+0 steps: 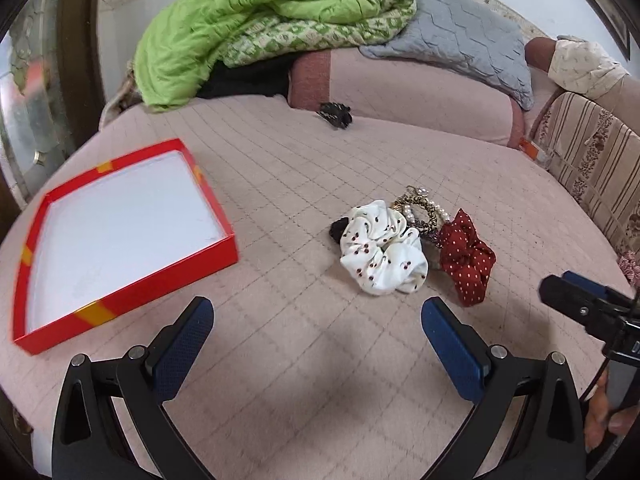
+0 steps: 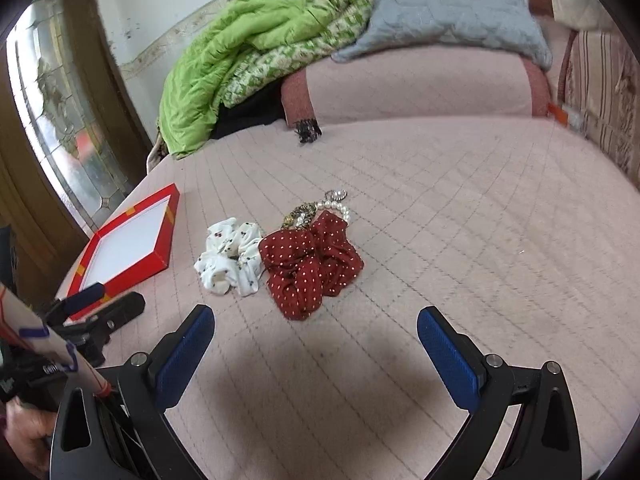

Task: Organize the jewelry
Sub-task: 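Grasp the white cherry scrunchie with left tool while right tool grasps red polka-dot scrunchie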

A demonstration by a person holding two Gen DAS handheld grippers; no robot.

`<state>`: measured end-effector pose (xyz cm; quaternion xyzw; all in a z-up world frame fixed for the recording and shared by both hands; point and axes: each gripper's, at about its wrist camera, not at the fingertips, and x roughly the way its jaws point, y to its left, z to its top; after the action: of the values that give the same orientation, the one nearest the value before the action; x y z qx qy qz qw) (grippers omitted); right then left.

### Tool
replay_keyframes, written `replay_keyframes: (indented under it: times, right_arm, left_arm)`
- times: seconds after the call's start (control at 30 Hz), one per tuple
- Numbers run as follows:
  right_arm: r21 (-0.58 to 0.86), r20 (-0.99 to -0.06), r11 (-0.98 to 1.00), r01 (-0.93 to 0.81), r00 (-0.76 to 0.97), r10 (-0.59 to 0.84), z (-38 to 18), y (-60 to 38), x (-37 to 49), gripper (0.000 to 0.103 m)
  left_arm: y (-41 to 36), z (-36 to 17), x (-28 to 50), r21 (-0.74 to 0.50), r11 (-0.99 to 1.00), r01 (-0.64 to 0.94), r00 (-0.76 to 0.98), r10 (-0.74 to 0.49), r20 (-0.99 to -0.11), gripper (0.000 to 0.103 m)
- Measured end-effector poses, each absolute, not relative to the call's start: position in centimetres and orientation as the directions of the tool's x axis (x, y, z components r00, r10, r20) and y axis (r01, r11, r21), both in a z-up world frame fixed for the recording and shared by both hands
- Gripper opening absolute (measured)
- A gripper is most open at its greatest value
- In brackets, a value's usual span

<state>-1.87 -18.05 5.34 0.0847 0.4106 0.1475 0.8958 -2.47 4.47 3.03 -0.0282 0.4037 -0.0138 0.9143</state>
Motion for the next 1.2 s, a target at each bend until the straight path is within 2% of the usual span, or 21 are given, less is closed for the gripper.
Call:
replay_keyframes:
  times: [0.4, 0.67, 0.73, 0.83, 0.9, 1.0, 1.2]
  right_arm:
    - [0.346, -0.763, 0.926, -0.150, 0.530, 0.371, 2.4, -17.0, 2.7, 0.103]
    - [0.282, -0.808, 0.947, -0.156, 0.493, 0.322, 1.1, -15.0, 4.6, 0.103]
    - [0.269, -0.820, 0.951, -0.152, 0.482, 0.309, 0.5, -14.6, 5.2, 0.097]
    - [0.231, -0.827, 0.962, -0.144, 0.492, 0.272, 0.4, -14.5, 6.0, 0.077]
    - [0.252, -0.825, 0.957, -0.142, 0.485, 0.289, 0.5, -15.1, 6.3, 0.039]
    - [0.297, -0.817, 0.948, -0.115, 0.482, 0.315, 0.6, -16.3, 6.3, 0.027]
    - [0.292, -0.787, 0.954, -0.071, 0.549, 0.282, 2.8, -18.0, 5.6, 0.026]
  left_arm:
    - [4.8, 1.8, 1.8, -0.082, 0.997, -0.003, 0.654, -0.060, -0.754, 0.103]
    - [6.2, 2.3, 1.5, -0.076, 0.997, -0.034, 0.677, -0.033, -0.735, 0.103]
    - [6.2, 2.2, 1.5, -0.077, 0.997, -0.031, 0.677, -0.036, -0.735, 0.103]
    - [6.0, 2.1, 1.5, -0.078, 0.997, -0.016, 0.672, -0.047, -0.739, 0.103]
    - [5.5, 1.9, 1.7, -0.077, 0.997, 0.003, 0.668, -0.060, -0.742, 0.103]
    - [4.2, 1.7, 2.1, -0.067, 0.996, 0.050, 0.660, -0.084, -0.746, 0.103]
    - [0.7, 0.7, 4.0, -0.018, 0.992, 0.123, 0.637, -0.093, -0.765, 0.103]
